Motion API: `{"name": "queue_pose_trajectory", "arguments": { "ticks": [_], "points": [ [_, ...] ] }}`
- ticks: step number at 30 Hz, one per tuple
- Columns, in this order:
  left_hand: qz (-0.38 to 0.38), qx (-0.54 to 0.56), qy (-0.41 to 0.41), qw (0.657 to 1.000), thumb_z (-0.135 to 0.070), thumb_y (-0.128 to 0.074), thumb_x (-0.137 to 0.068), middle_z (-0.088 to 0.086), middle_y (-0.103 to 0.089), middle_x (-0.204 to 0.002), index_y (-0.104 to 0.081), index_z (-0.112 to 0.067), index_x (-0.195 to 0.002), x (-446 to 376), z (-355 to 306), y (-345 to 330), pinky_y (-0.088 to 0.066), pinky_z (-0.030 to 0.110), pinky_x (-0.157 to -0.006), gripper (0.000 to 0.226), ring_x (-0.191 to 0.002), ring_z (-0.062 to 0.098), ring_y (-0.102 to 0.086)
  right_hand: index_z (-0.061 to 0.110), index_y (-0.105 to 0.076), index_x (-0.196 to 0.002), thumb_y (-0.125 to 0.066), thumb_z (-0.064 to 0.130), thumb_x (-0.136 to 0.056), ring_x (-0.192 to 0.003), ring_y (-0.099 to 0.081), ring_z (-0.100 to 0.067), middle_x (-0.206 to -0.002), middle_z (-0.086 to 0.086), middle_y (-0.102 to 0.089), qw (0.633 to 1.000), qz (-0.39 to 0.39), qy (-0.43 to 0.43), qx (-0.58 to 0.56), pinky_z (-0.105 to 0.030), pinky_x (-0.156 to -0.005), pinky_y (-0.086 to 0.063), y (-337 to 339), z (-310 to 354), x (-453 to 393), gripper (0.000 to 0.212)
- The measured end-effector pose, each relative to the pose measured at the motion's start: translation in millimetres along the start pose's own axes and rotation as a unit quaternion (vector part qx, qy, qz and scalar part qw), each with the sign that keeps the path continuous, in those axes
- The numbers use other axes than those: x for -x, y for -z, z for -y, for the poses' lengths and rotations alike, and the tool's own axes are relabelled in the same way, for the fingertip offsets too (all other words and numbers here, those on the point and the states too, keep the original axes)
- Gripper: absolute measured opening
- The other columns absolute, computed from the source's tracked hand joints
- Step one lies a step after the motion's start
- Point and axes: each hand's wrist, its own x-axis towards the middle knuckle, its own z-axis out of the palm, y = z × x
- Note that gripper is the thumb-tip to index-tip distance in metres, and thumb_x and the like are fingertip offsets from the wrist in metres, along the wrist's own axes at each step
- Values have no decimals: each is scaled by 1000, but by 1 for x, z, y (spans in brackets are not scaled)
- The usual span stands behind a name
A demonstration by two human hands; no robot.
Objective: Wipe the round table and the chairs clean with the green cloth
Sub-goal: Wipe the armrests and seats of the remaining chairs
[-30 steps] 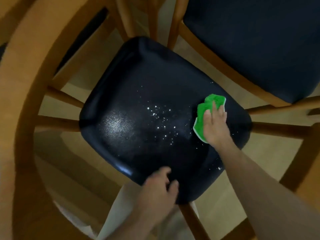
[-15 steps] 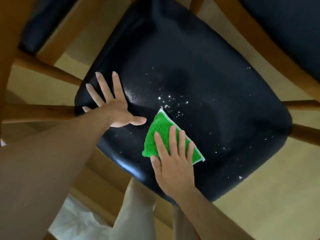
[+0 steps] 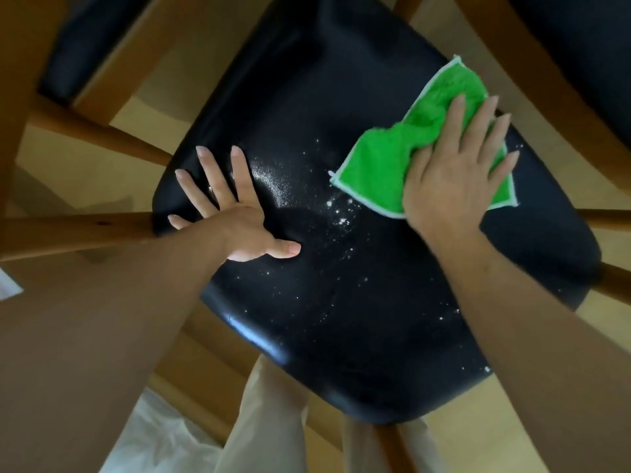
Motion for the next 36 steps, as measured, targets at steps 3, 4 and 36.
{"name": "queue_pose_trajectory", "arguments": {
  "ticks": [3, 4, 36],
  "points": [
    [8, -4, -4, 1000, -66, -75, -64, 2, 71, -100, 61, -32, -96, 2, 0, 2, 2, 74, -105, 145, -123, 42, 50, 19, -5, -154, -28, 42, -93, -146, 1, -41, -160, -21, 0, 989, 44, 131, 57, -63, -114, -2, -12, 7, 38, 70],
    [10, -3, -4, 1000, -67, -76, -63, 3, 71, -99, 61, -31, -96, 2, -1, 3, 3, 74, -104, 145, -122, 42, 50, 20, -6, -154, -29, 45, -91, -146, 0, -42, -160, -21, -1, 980, 57, 181, 67, -63, -113, -1, -18, 4, 53, 71],
    [12, 11, -6, 1000, -70, -76, -58, 3, 76, -94, 66, -33, -86, -8, 6, 4, 7, 76, -99, 150, -115, 43, 55, 35, 6, -152, 1, 57, -96, -140, 28, -17, -154, 9, 22, 968, 156, 192, -30, -38, -111, 16, 5, -8, 41, 60]
  ]
}}
